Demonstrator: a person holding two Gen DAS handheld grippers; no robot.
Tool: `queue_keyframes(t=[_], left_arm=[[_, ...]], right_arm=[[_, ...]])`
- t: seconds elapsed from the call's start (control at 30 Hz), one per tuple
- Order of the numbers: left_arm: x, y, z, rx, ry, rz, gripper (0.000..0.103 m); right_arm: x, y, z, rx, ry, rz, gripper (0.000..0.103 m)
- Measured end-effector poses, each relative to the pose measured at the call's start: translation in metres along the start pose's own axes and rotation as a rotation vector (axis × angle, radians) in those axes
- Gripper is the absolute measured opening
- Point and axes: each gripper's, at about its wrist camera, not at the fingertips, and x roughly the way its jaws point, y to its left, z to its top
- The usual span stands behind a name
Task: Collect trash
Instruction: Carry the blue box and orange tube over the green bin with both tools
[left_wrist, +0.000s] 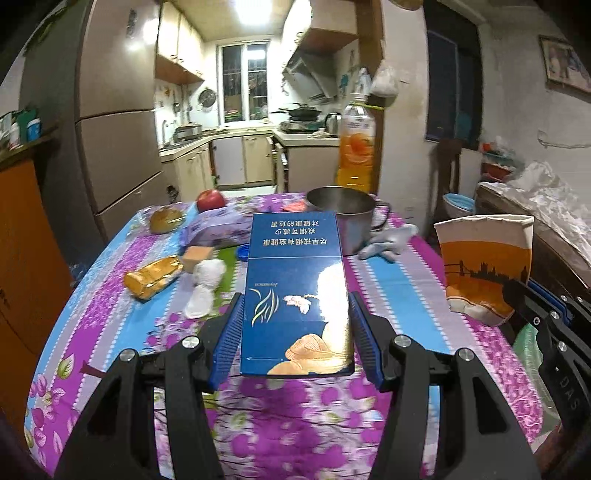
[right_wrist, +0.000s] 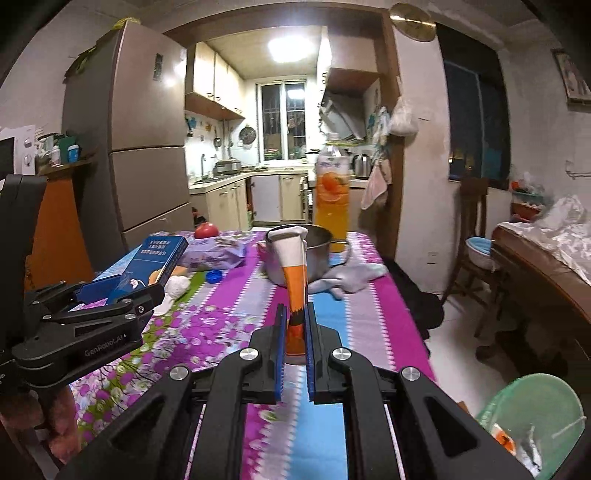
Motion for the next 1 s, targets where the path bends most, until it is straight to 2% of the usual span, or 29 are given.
queue_keyframes(t=[1.0], left_arm=[[-0.017,-0.17,0.004,0.156,-0.003,-0.272,0.054]], right_arm=[[-0.135,-0.152,-0.027,0.116,-0.02,-0.276,0.01]])
